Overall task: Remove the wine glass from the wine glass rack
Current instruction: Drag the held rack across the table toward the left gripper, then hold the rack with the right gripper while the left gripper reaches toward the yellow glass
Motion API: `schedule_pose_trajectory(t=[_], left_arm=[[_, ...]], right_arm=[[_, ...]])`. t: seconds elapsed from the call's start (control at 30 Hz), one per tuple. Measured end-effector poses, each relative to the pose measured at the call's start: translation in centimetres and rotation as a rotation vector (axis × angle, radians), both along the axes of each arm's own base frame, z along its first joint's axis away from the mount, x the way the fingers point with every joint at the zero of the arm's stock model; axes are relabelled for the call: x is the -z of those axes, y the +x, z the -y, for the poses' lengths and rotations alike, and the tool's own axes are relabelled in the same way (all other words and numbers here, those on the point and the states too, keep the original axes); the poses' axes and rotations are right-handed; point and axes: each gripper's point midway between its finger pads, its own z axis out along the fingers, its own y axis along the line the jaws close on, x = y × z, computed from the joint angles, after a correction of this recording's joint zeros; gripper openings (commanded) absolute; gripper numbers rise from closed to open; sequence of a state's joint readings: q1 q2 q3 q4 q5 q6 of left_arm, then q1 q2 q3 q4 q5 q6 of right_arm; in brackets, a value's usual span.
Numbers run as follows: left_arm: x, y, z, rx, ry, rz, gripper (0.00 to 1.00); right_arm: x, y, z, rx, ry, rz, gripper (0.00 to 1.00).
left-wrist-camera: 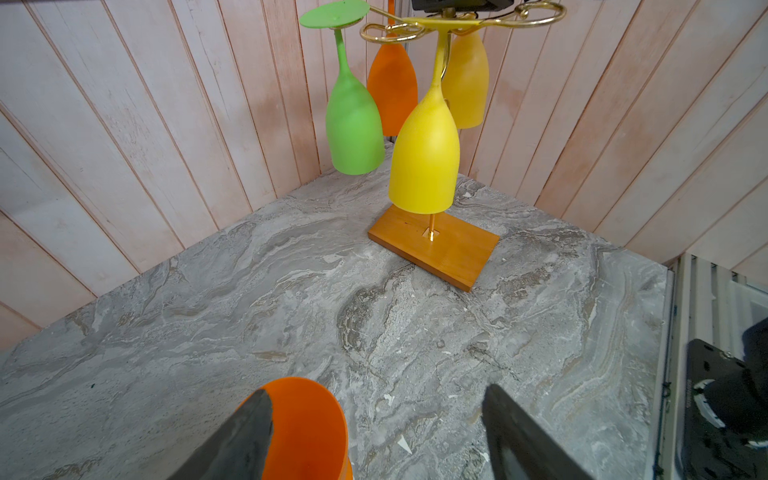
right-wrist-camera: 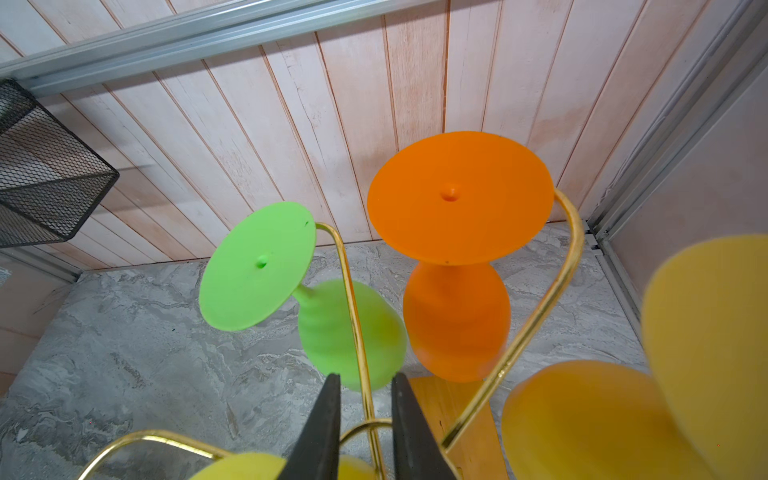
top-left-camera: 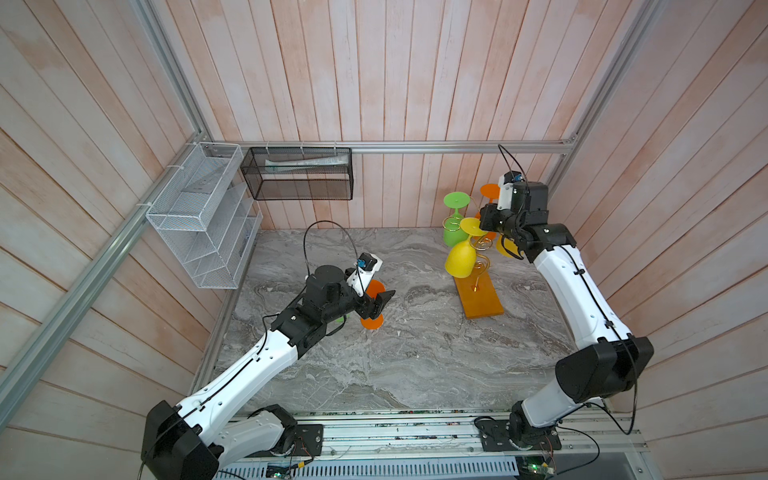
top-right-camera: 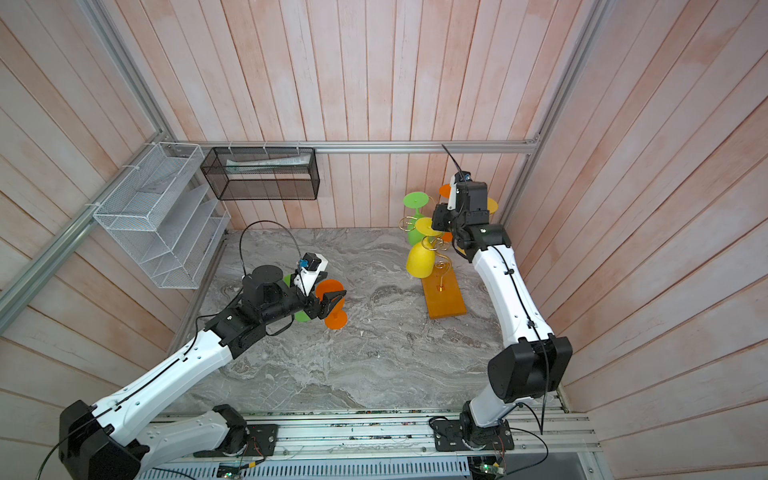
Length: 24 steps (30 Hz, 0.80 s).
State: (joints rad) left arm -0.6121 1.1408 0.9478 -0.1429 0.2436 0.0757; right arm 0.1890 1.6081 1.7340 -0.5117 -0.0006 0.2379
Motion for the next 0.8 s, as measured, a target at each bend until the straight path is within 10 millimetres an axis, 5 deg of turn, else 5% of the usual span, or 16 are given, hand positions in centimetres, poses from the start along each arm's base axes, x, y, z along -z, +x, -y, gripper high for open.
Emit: schedule_pose_trajectory(t=[0.47,0.8], left_arm=[[0.1,0.6,0.1,-0.027,-0.008,-0.037,0.83],[-5.2,1.1,1.5,-0.092,-0.211,-0.144,0.84]], right_arm=[[0.6,-1.4,0.5,0.002,0.006,0.015,0.22],[1.0,-2.5,1.2,-0.001,0.022,0.046,0.32]])
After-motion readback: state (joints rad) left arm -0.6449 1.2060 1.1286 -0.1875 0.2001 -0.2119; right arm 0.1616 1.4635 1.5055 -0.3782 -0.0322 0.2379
